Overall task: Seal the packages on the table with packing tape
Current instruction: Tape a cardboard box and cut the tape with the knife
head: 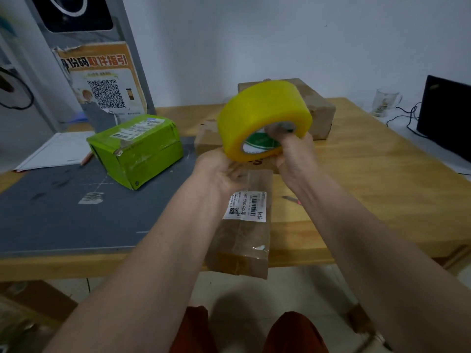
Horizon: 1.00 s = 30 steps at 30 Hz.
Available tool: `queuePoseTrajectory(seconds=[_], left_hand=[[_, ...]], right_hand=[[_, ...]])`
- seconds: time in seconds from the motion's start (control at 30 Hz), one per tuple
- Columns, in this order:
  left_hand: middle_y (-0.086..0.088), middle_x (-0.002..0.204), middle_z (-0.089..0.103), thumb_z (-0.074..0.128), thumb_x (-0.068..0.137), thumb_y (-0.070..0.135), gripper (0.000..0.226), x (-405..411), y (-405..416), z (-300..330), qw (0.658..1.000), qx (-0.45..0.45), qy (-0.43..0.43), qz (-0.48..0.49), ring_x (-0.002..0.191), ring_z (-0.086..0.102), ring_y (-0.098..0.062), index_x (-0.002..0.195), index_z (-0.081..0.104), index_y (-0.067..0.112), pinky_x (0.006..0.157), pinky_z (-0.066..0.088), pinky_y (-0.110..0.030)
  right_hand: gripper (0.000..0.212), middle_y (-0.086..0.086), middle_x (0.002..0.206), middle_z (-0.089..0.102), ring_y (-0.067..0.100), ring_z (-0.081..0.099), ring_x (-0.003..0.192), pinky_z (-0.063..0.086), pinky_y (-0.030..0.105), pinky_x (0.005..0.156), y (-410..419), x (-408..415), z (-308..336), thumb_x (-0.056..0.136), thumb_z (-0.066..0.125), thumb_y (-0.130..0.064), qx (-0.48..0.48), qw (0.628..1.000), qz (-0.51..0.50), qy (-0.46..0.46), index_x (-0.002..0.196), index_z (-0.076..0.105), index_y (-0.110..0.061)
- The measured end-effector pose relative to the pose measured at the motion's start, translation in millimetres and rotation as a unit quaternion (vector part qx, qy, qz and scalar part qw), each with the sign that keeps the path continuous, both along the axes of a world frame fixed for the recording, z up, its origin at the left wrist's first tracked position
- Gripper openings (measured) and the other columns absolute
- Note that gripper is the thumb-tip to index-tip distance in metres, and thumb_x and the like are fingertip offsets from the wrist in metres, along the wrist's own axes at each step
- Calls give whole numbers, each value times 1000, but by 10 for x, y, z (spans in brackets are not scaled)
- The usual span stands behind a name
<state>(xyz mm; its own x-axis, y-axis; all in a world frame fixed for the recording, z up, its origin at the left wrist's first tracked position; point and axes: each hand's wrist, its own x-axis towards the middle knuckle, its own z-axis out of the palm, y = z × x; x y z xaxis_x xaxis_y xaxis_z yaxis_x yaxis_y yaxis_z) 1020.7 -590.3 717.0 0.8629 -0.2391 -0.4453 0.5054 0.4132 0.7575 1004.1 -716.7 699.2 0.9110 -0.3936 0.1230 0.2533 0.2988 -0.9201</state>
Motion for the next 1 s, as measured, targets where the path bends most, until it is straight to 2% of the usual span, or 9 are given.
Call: queuePoseTrajectory(seconds=[0.07,0.13,0.23,0.33,0.5,0.6,0.8,0.93,1.0], left_hand=[[-13,93,62,38,102,5,23,28,-39,-69,998,48,-45,20,85,58,-26,95,60,5,101,48,-47],[-13,79,65,44,98,-3,25,49,-76,-85,994,41,-72,66,67,62,-24,83,62,4,73,58,-42],[-4,44,56,46,91,-12,34,90,-105,-82,988,63,-85,109,35,51,-13,63,54,6,49,48,-31],[0,38,48,42,98,-6,33,225,-36,-166,991,58,-64,98,35,44,-7,69,52,4,40,45,-20],[-5,63,49,47,100,0,23,336,89,-282,993,77,-42,74,41,45,-7,79,54,2,37,44,-17],[-6,59,45,48,98,-5,25,475,259,-341,986,111,-52,111,29,41,-6,74,49,3,36,43,-15],[-8,62,47,49,98,-4,27,590,245,-469,974,212,-68,51,44,40,-11,72,49,3,36,39,-14],[-9,68,51,53,96,0,28,672,192,-560,946,307,-97,37,50,40,-15,69,51,7,42,38,-19],[-15,83,62,57,95,6,16,696,159,-619,924,354,-140,43,61,54,-19,80,60,5,55,47,-21]], right_hand=[[21,10,98,72,31,68,98,54,63,81,27,4,-1,82,69,1,24,1000,-18,5,93,67,-17],[26,7,96,73,29,69,97,56,60,80,66,9,-16,81,68,5,59,998,-35,7,93,67,-18],[28,6,96,72,27,69,96,57,58,79,119,16,-35,81,67,4,92,993,-71,26,93,66,-22],[28,1,86,68,24,68,89,55,59,82,77,31,-58,82,66,3,113,986,-112,57,85,61,-25],[29,-7,68,64,16,66,71,56,57,79,25,5,-127,80,66,5,92,983,-143,72,79,60,-24],[28,-3,76,65,27,68,83,56,56,82,-127,-20,-157,78,67,3,-29,978,-191,79,83,60,-24],[19,5,87,61,23,59,80,51,39,72,-312,-47,-197,80,64,-9,-236,936,-245,85,95,57,-17],[22,-9,81,53,22,58,85,48,37,70,-331,-35,-210,83,63,-13,-329,905,-249,105,100,52,-22],[23,-14,80,47,21,54,85,41,33,68,-305,-21,-212,85,63,-14,-361,892,-246,113,101,49,-23]])
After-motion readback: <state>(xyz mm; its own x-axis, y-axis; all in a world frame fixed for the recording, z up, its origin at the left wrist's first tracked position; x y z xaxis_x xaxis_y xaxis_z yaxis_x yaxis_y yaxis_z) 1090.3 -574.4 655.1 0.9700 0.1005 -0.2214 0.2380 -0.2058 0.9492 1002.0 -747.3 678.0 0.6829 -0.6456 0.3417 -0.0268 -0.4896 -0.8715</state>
